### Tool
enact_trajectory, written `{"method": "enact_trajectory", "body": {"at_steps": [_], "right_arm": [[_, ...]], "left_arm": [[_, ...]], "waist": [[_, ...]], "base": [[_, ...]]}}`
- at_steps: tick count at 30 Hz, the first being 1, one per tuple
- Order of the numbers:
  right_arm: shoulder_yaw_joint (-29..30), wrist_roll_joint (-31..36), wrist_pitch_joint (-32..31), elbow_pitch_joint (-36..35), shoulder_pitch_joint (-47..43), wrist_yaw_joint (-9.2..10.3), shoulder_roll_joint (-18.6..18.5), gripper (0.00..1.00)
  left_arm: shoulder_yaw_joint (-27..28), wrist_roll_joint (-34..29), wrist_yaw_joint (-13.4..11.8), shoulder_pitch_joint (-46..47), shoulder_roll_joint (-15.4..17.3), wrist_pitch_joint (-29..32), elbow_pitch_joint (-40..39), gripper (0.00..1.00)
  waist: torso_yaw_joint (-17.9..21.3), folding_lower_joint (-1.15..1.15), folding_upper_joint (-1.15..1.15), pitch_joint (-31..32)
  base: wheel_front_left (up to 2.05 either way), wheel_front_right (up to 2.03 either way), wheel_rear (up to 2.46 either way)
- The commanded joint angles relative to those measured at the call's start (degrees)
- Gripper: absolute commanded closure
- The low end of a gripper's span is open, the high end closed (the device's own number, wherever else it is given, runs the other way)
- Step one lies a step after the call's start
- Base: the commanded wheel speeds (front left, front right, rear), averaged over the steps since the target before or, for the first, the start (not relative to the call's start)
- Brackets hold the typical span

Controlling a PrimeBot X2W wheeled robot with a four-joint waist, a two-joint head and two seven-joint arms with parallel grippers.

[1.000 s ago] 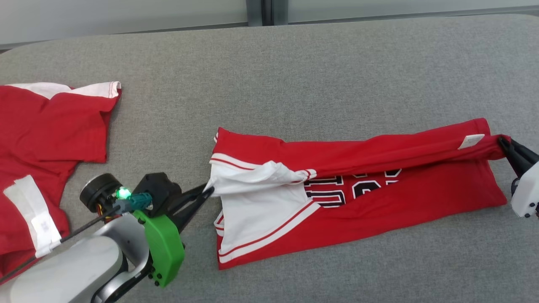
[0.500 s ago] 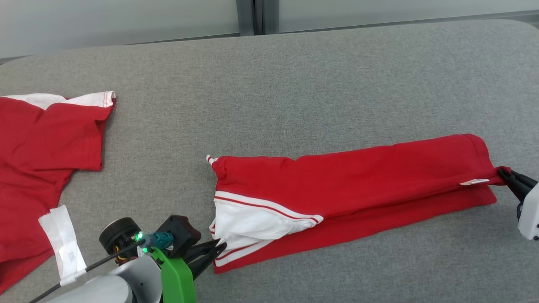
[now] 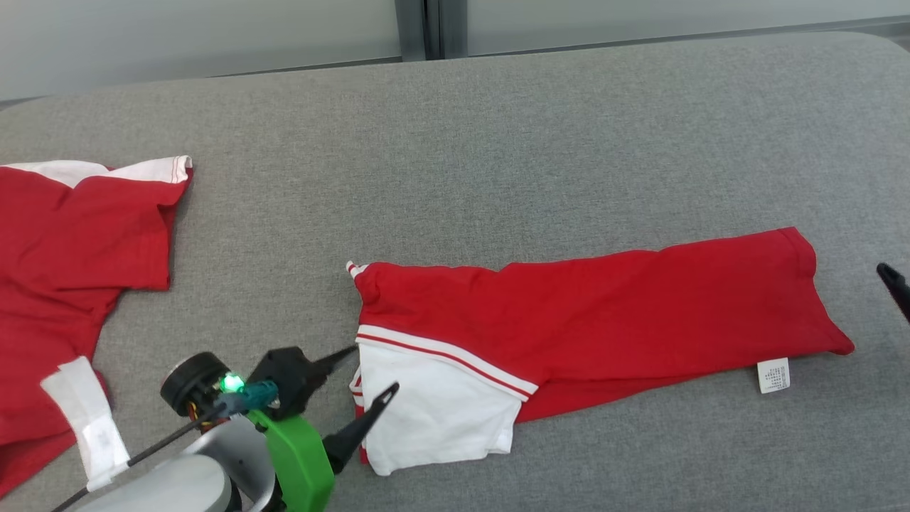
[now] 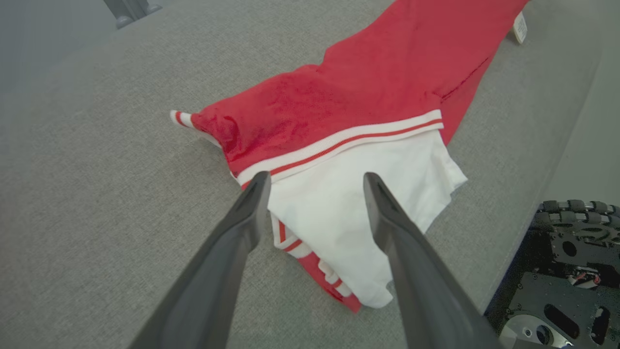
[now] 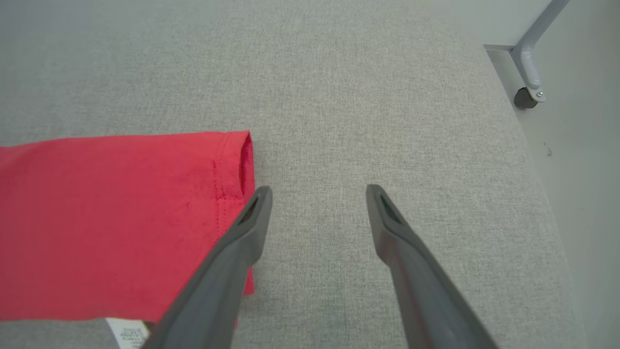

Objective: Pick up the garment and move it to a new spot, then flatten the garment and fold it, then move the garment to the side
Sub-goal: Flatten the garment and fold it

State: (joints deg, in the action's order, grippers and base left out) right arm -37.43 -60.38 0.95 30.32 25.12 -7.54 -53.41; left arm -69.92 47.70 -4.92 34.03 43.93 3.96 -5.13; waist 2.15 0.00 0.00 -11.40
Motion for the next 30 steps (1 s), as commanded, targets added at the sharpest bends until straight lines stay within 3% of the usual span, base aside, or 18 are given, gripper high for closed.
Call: {"method": "enact_trajectory", "body": {"at_steps": [1, 7, 11, 16, 20, 24, 30], "right_arm": [[1.3, -0.1, 1.7, 0.5, 0.9, 0.11, 0.5, 0.00], [6.6, 3.2, 11.5, -1.8, 2.3, 0.11, 4.6, 0.00], [12.4, 6.4, 14.0, -4.0, 1.0, 0.11, 8.8, 0.00], [24.3, 17.3, 14.2, -11.0, -3.6, 0.09, 16.7, 0.00], [31.8, 25.3, 14.2, -18.0, -9.5, 0.10, 24.0, 0.00], [35.2, 31.0, 14.2, -22.6, -14.9, 0.10, 30.1, 0.00], [36.7, 35.1, 14.3, -25.0, -19.3, 0.10, 34.8, 0.00]], "left_arm": [[1.7, 0.4, -1.6, -0.7, -0.5, -2.1, 0.6, 0.00], [11.5, 2.8, -9.5, -1.7, -3.8, -15.2, 3.5, 0.00], [17.0, 4.1, -12.1, -2.9, -7.2, -18.5, 5.6, 0.00], [26.7, -1.0, -14.0, -6.6, -13.6, -19.2, 5.9, 0.00], [36.1, -5.8, -11.1, -13.1, -20.3, -19.1, 6.4, 0.00], [42.4, -13.5, -7.1, -18.6, -26.0, -19.2, 7.7, 0.00], [49.8, -20.5, 1.2, -25.3, -34.1, -19.2, 10.2, 0.00]], "waist": [[0.0, 0.00, 0.00, 0.2], [0.2, 0.00, 0.00, 0.7], [0.2, 0.00, 0.00, 1.1], [0.1, 0.00, 0.00, 1.5], [-0.3, 0.00, 0.00, 2.5], [-0.6, 0.00, 0.00, 3.4], [-1.0, 0.00, 0.00, 4.4]], "base": [[0.00, 0.00, 0.00], [0.00, 0.00, 0.00], [0.00, 0.00, 0.00], [0.00, 0.00, 0.00], [0.00, 0.00, 0.00], [0.00, 0.00, 0.00], [0.00, 0.00, 0.00]]}}
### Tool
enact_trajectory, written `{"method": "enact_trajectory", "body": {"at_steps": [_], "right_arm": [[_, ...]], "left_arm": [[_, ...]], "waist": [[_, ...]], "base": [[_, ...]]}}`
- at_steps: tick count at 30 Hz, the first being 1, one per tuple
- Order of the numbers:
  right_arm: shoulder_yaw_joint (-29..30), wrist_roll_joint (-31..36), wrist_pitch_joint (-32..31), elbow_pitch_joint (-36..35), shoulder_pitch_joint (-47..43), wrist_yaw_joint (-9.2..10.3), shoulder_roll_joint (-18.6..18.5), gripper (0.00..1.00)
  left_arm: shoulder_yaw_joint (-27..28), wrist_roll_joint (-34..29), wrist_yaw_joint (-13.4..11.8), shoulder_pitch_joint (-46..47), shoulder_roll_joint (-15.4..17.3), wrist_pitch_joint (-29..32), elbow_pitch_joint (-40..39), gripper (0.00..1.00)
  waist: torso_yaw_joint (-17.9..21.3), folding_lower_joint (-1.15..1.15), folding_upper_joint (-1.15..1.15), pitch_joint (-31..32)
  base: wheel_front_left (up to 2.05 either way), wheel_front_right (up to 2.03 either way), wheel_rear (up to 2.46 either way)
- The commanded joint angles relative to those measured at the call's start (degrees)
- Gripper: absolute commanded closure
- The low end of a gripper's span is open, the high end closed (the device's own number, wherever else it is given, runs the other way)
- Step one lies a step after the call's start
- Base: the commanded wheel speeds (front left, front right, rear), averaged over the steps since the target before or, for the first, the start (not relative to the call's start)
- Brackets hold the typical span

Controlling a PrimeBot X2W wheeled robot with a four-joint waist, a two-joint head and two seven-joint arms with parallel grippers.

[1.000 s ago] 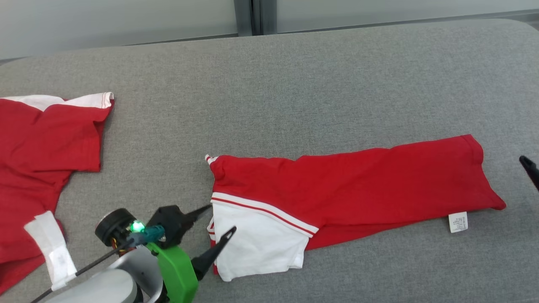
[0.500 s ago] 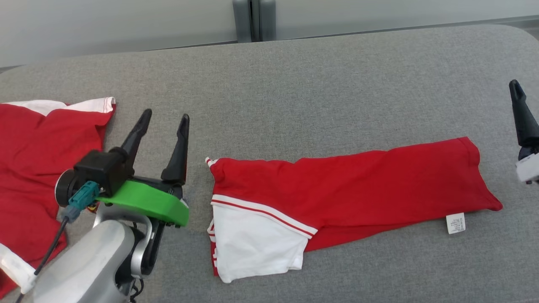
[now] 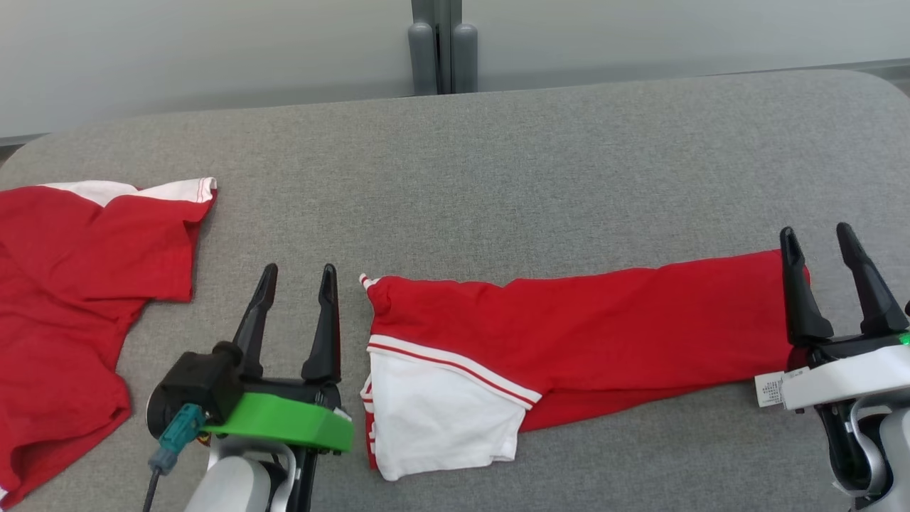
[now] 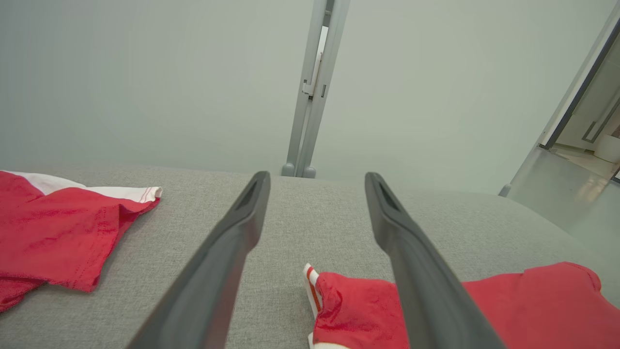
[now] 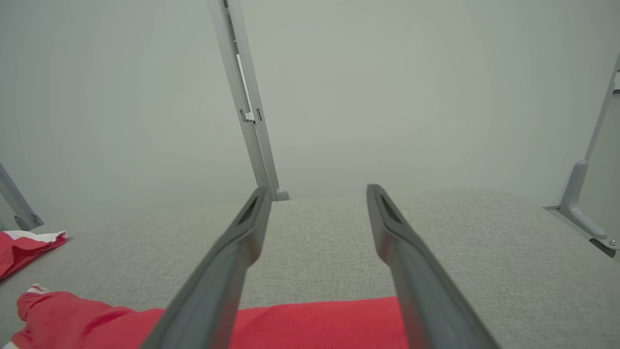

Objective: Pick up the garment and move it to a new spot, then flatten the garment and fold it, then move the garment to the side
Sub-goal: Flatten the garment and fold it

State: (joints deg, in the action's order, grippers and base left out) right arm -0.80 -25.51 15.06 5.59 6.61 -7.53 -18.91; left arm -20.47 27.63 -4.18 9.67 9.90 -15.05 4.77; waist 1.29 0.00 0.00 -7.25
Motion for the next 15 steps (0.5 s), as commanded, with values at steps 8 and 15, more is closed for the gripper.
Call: {"method": "enact_trajectory", "body": {"at_steps": [8, 15], "right_arm": [[1.2, 1.3, 0.2, 0.5, -1.9, 0.09, 2.3, 0.00], [5.5, 1.7, 0.2, 8.3, -0.1, 0.08, 3.5, 0.00]], "left_arm": [[5.5, -9.6, 6.6, -3.8, -4.7, -0.2, 4.0, 0.00], [6.4, -12.8, 9.1, -3.6, -6.4, -0.2, 5.7, 0.00]], "waist": [[-0.9, 0.00, 0.00, 0.2], [-2.2, 0.00, 0.00, -1.1]], "base": [[0.00, 0.00, 0.00], [0.00, 0.00, 0.00]]}}
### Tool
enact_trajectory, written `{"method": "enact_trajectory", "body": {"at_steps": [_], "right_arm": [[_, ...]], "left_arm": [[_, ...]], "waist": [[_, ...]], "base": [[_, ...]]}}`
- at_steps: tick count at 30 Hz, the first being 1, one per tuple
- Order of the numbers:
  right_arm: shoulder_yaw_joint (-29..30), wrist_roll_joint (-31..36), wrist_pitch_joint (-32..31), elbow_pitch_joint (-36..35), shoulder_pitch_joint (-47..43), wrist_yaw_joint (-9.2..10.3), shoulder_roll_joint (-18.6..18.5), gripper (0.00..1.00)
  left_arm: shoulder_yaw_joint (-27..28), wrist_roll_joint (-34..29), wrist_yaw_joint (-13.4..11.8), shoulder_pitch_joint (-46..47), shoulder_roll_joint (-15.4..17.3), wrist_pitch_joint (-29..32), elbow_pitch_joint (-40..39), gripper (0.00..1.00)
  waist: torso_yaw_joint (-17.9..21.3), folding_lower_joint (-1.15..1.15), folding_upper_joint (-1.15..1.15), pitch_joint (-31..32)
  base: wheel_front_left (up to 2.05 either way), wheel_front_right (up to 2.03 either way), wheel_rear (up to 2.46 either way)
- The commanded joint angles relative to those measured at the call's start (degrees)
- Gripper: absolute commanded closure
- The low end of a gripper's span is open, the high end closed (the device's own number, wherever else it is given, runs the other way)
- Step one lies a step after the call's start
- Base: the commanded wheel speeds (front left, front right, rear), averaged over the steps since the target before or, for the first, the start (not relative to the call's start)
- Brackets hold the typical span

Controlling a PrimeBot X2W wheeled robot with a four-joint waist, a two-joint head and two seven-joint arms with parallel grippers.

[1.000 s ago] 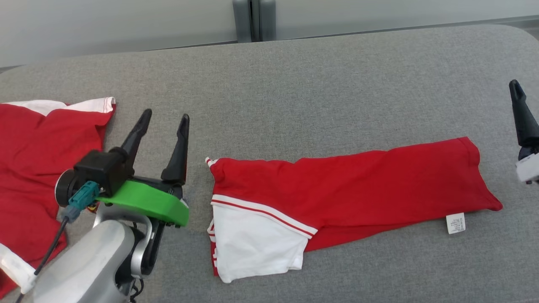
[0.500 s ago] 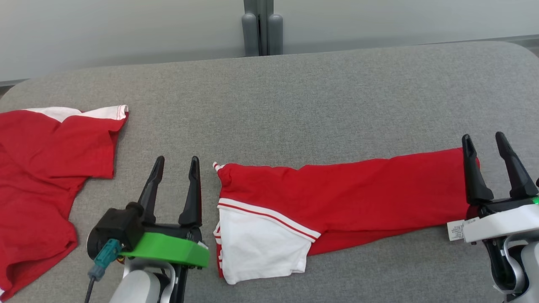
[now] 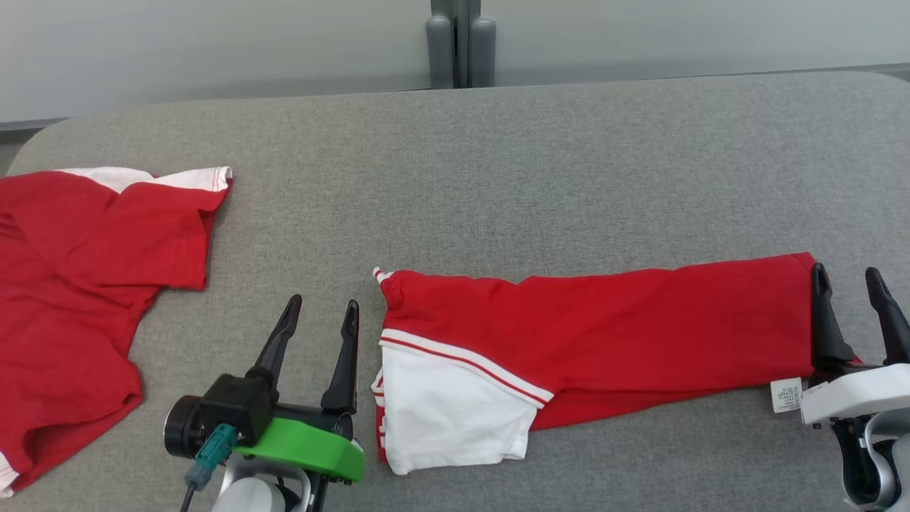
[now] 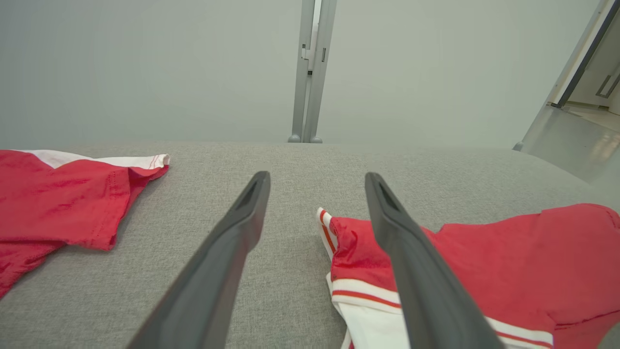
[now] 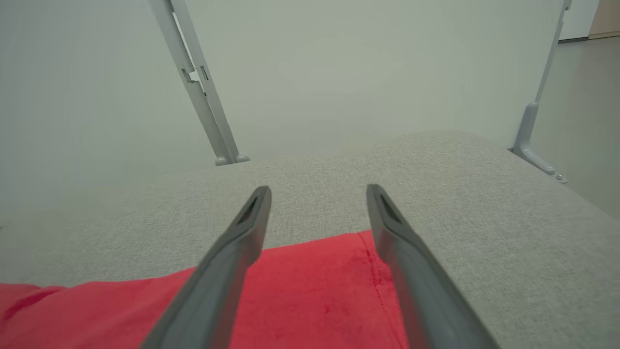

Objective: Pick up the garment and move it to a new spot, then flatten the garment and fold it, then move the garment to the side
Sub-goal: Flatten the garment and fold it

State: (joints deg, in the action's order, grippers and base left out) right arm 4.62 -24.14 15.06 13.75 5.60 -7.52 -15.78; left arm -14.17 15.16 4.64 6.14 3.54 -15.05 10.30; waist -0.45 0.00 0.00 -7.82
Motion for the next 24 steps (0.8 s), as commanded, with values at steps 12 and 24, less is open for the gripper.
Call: {"method": "enact_trajectory", "body": {"at_steps": [12, 24], "right_arm": [[10.0, 0.4, 0.2, 17.6, 5.0, 0.07, 2.8, 0.00], [10.9, -2.8, 0.1, 28.1, 8.0, 0.08, 2.2, 0.00]], "left_arm": [[-1.3, -0.9, 1.8, 2.1, -0.6, -0.2, 1.6, 0.00], [-1.1, -0.8, 1.6, 2.9, -0.6, -0.2, 1.3, 0.00]], "waist": [[-3.8, 0.00, 0.00, -3.2], [-4.4, 0.00, 0.00, -4.3]], "base": [[0.00, 0.00, 0.00], [0.00, 0.00, 0.00]]}}
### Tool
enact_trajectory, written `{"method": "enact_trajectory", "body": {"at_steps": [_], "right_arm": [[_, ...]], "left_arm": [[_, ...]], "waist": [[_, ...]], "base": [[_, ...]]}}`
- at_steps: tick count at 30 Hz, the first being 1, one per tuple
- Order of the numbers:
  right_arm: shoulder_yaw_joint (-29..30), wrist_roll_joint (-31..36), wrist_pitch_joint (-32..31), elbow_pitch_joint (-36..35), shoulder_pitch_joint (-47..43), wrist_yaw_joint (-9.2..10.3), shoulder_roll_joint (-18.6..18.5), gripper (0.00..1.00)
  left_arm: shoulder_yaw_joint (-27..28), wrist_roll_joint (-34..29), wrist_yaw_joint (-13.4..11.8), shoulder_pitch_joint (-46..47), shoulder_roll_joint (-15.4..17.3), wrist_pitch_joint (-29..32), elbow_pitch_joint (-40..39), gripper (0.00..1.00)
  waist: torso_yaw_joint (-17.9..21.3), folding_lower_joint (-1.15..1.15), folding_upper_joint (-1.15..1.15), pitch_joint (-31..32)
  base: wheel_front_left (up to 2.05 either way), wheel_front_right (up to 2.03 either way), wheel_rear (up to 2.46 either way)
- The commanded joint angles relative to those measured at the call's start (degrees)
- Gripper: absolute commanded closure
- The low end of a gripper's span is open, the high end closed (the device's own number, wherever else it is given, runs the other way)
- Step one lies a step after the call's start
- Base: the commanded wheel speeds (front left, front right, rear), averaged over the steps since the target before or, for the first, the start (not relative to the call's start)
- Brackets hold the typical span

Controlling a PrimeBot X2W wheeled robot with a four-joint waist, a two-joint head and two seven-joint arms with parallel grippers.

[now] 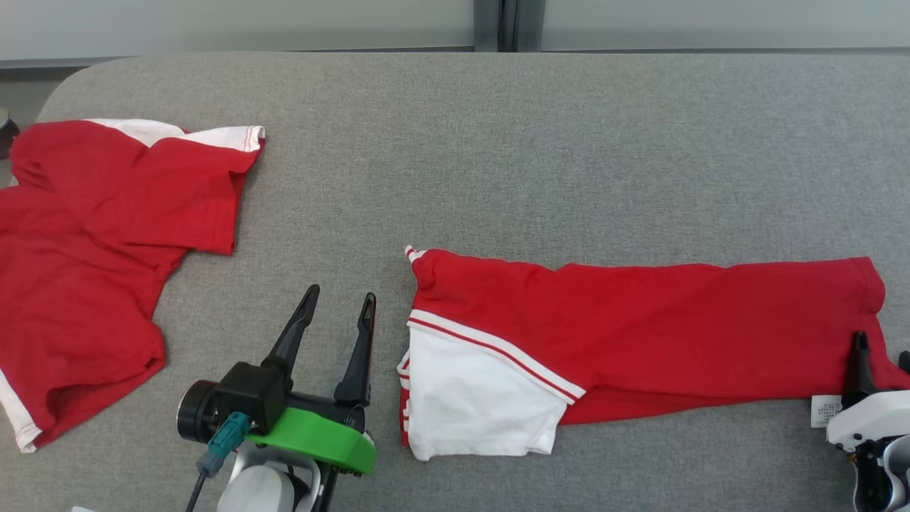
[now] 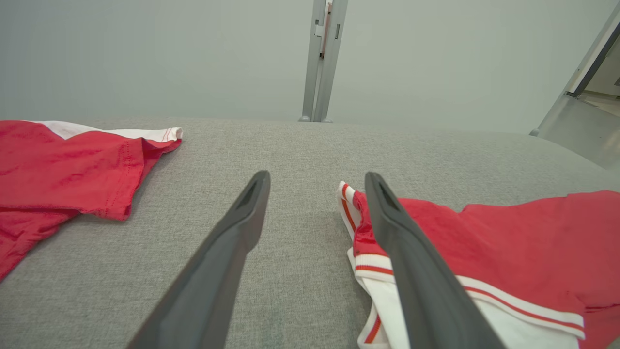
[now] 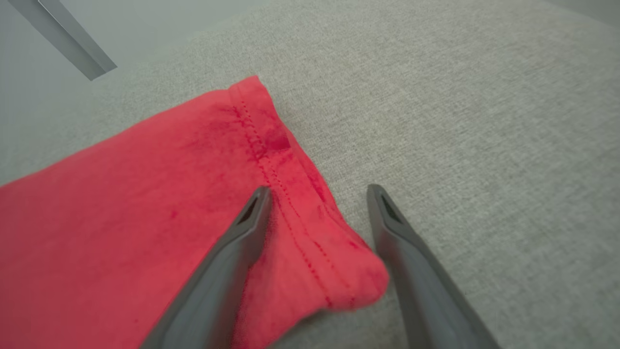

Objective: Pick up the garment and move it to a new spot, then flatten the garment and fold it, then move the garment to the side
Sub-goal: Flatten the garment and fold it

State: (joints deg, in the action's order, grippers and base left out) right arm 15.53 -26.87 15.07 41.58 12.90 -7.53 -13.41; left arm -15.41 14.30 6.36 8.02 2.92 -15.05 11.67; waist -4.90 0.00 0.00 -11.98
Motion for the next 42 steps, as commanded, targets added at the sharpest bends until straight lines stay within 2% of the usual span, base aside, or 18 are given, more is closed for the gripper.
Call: {"method": "enact_trajectory", "body": {"at_steps": [1, 6, 7, 8, 9, 13, 20, 26, 34, 42], "right_arm": [[-0.1, -0.1, 0.1, 0.6, 0.8, 0.09, -0.1, 0.00], [-2.2, -0.9, 0.1, 1.3, 1.6, 0.08, 0.4, 0.00], [-2.7, -1.2, 0.0, 1.5, 1.6, 0.08, 0.3, 0.20], [-3.2, -1.4, 0.0, 1.8, 1.6, 0.08, 0.1, 0.86], [-3.5, -1.5, 0.0, 2.1, 1.6, 0.08, -0.1, 1.00], [-5.5, -1.7, 0.0, 3.8, 1.8, 0.12, -2.3, 1.00], [0.6, -2.9, 0.1, 6.7, 3.8, 0.12, -8.4, 1.00], [4.0, -1.2, 0.1, 4.7, 3.8, 0.10, -9.9, 1.00], [-1.6, 1.5, 0.1, -2.7, 4.9, 0.10, -7.4, 1.00], [-12.6, 3.3, -2.3, -16.8, 2.1, 0.10, -1.7, 1.00]], "left_arm": [[0.1, 0.0, -0.1, 1.1, 0.0, -0.2, 0.0, 0.00], [0.0, -0.2, 0.0, 1.3, 0.0, -0.2, 0.5, 0.00], [0.0, -0.3, 0.0, 1.3, 0.0, -0.2, 0.6, 0.00], [0.1, -0.3, 0.0, 1.3, 0.0, -0.2, 0.7, 0.00], [0.1, -0.3, 0.0, 1.3, 0.0, -0.2, 0.7, 0.00], [0.3, -0.3, -0.2, 1.3, 0.0, -0.2, 0.7, 0.00], [-0.1, 0.1, -0.2, 1.4, 0.0, -0.2, -0.3, 0.00], [-0.2, 0.6, -0.6, 0.9, 0.0, -0.2, -0.8, 0.00], [-0.6, -0.4, -0.2, 1.3, 0.0, -0.2, 0.2, 0.00], [-0.1, -1.4, 0.4, 1.6, 0.0, -0.2, 1.0, 0.00]], "waist": [[0.0, 0.00, 0.00, -0.3], [0.4, 0.00, 0.00, -0.6], [0.5, 0.00, 0.00, -0.6], [0.6, 0.00, 0.00, -0.5], [0.7, 0.00, 0.00, -0.5], [1.5, 0.00, 0.00, -0.1], [2.2, 0.00, 0.00, 0.5], [1.9, 0.00, 0.00, 1.3], [1.4, 0.00, 0.00, 3.4], [0.1, 0.00, 0.00, 6.2]], "base": [[0.00, 0.00, 0.00], [0.00, 0.00, 0.00], [0.00, 0.00, 0.00], [0.00, 0.00, 0.00], [0.00, 0.00, 0.00], [0.00, 0.00, 0.00], [0.00, 0.00, 0.00], [0.00, 0.00, 0.00], [0.00, 0.00, 0.00], [0.00, 0.00, 0.00]]}}
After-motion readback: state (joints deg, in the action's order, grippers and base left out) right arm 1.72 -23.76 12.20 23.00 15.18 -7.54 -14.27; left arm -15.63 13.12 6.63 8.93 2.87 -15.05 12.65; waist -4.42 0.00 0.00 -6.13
